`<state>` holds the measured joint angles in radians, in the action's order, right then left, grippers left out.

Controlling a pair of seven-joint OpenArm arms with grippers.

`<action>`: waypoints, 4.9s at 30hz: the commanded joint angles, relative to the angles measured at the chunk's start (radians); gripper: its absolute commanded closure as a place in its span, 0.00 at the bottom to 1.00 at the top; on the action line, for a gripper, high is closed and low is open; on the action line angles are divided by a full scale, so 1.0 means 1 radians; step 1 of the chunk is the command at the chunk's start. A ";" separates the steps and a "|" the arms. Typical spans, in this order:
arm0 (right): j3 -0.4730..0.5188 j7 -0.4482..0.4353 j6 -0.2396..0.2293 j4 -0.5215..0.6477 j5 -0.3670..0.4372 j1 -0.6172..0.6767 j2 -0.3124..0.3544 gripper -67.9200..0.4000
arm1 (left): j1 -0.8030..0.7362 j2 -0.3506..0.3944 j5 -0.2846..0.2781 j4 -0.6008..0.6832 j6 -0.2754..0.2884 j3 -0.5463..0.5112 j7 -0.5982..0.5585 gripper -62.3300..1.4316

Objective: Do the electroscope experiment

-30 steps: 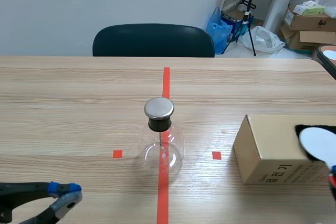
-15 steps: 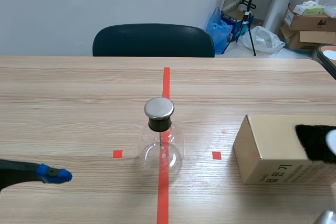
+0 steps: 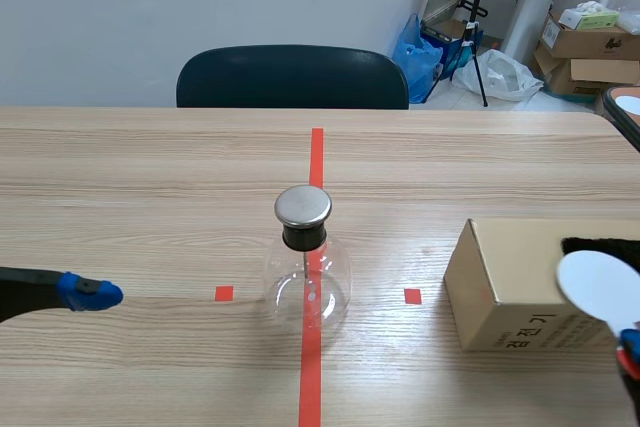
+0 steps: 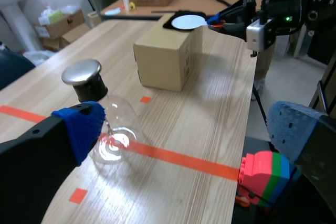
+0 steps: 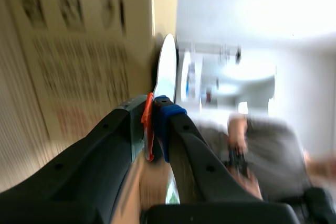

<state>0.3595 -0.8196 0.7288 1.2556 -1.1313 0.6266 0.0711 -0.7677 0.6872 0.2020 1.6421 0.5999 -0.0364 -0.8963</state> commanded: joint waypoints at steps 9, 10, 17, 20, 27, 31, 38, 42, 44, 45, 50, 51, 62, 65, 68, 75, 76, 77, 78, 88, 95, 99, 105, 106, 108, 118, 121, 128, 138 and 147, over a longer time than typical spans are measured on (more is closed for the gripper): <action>0.006 0.024 0.054 0.003 0.011 0.002 -0.008 0.98 | -0.008 -0.002 -0.007 0.015 -0.002 -0.005 0.006 0.00; 0.007 0.077 0.054 0.003 0.015 0.006 -0.009 0.98 | -0.008 -0.002 -0.007 0.015 -0.002 -0.005 0.007 0.00; 0.008 0.020 0.054 0.003 -0.005 0.002 -0.004 0.98 | -0.008 0.010 -0.022 0.015 -0.002 -0.005 -0.005 0.00; 0.010 0.150 0.054 0.003 0.010 0.008 -0.011 0.98 | -0.008 0.013 -0.042 0.015 -0.003 -0.005 -0.004 0.00; 0.011 0.058 0.054 0.003 -0.019 -0.004 0.001 0.98 | -0.008 0.018 -0.045 0.015 -0.006 -0.005 -0.004 0.00; 0.013 0.301 0.054 -0.002 -0.014 0.003 0.002 0.98 | -0.008 0.030 -0.045 0.015 -0.006 -0.005 -0.003 0.00; 0.013 0.194 0.054 -0.003 -0.010 -0.006 -0.003 0.98 | -0.008 0.031 -0.045 0.015 -0.006 -0.005 0.000 0.00; 0.012 0.240 0.054 -0.007 -0.025 -0.008 0.005 0.98 | -0.008 0.031 -0.045 0.015 -0.006 -0.005 0.000 0.00; 0.012 0.051 0.054 -0.007 -0.024 -0.012 0.006 0.98 | -0.008 0.031 -0.045 0.015 -0.006 -0.005 0.000 0.00; 0.012 0.022 0.054 -0.007 -0.017 -0.012 0.006 0.98 | -0.008 0.031 -0.045 0.015 -0.006 -0.005 0.000 0.00; 0.015 0.301 0.054 -0.008 -0.016 0.003 0.005 0.98 | -0.008 0.031 -0.045 0.015 -0.006 -0.005 0.000 0.00; 0.014 0.223 0.054 -0.008 -0.022 0.002 0.007 0.98 | -0.008 0.031 -0.045 0.015 -0.006 -0.005 0.000 0.00; 0.011 0.023 0.054 -0.023 -0.019 -0.002 0.003 0.98 | -0.008 0.031 -0.049 0.015 -0.006 -0.005 0.000 0.00; 0.013 0.129 0.054 -0.023 0.011 0.009 -0.002 0.98 | -0.008 0.031 -0.049 0.015 -0.006 -0.005 0.000 0.00; 0.013 0.227 0.054 -0.023 0.002 0.025 -0.005 0.98 | -0.008 0.031 -0.049 0.015 -0.006 -0.005 0.004 0.00; 0.011 0.230 0.054 -0.023 0.013 0.022 -0.013 0.98 | -0.008 0.031 -0.049 0.015 -0.006 -0.005 0.004 0.00; 0.012 0.257 0.054 -0.023 0.002 0.023 -0.012 0.98 | -0.008 0.031 -0.049 0.015 -0.006 -0.005 0.004 0.00; 0.012 0.219 0.054 -0.023 -0.008 0.022 -0.010 0.98 | -0.008 0.031 -0.049 0.015 -0.006 -0.005 0.004 0.00; 0.012 0.139 0.054 -0.023 -0.008 0.016 -0.009 0.98 | -0.008 0.031 -0.049 0.015 -0.006 -0.005 0.004 0.00; 0.012 0.099 0.054 -0.023 -0.021 -0.002 -0.011 0.98 | -0.008 0.031 -0.049 0.015 -0.006 -0.005 0.005 0.00; 0.017 0.255 0.054 -0.023 -0.010 0.011 -0.014 0.98 | -0.008 0.031 -0.049 0.015 -0.006 -0.005 0.018 0.00; 0.017 -0.010 0.054 -0.023 -0.006 0.002 -0.014 0.98 | -0.008 0.031 -0.049 0.015 -0.005 -0.005 0.034 0.00; 0.021 0.182 0.054 -0.023 -0.040 0.006 -0.013 0.98 | -0.008 0.031 -0.050 0.015 -0.006 -0.005 0.034 0.00; 0.021 0.080 0.054 -0.023 -0.040 0.002 -0.013 0.98 | -0.008 0.031 -0.049 0.015 -0.006 -0.005 0.034 0.00; 0.021 -0.024 0.054 -0.023 -0.034 -0.003 -0.014 0.98 | -0.008 0.031 -0.050 0.015 -0.006 -0.005 0.033 0.00; 0.021 -0.023 0.054 -0.023 -0.010 0.006 -0.014 0.98 | -0.007 0.029 -0.053 0.015 -0.006 -0.005 0.033 0.00; 0.022 0.223 0.054 -0.023 0.000 0.016 -0.019 0.98 | -0.007 0.029 -0.053 0.015 -0.006 -0.005 0.033 0.00; 0.022 0.000 0.054 -0.023 0.000 0.001 -0.014 0.98 | -0.007 0.028 -0.053 0.015 -0.006 -0.005 0.033 0.00; 0.022 0.090 0.054 -0.023 -0.008 -0.006 -0.013 0.98 | -0.007 0.028 -0.053 0.015 -0.006 -0.005 0.033 0.00; 0.022 0.098 0.054 -0.023 -0.010 -0.009 -0.013 0.98 | -0.007 0.028 -0.053 0.015 -0.006 -0.005 0.033 0.00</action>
<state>0.3775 -0.7315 0.7364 1.2285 -1.1431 0.6239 0.0513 -0.7677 0.7181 0.1627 1.6421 0.5964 -0.0364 -0.8455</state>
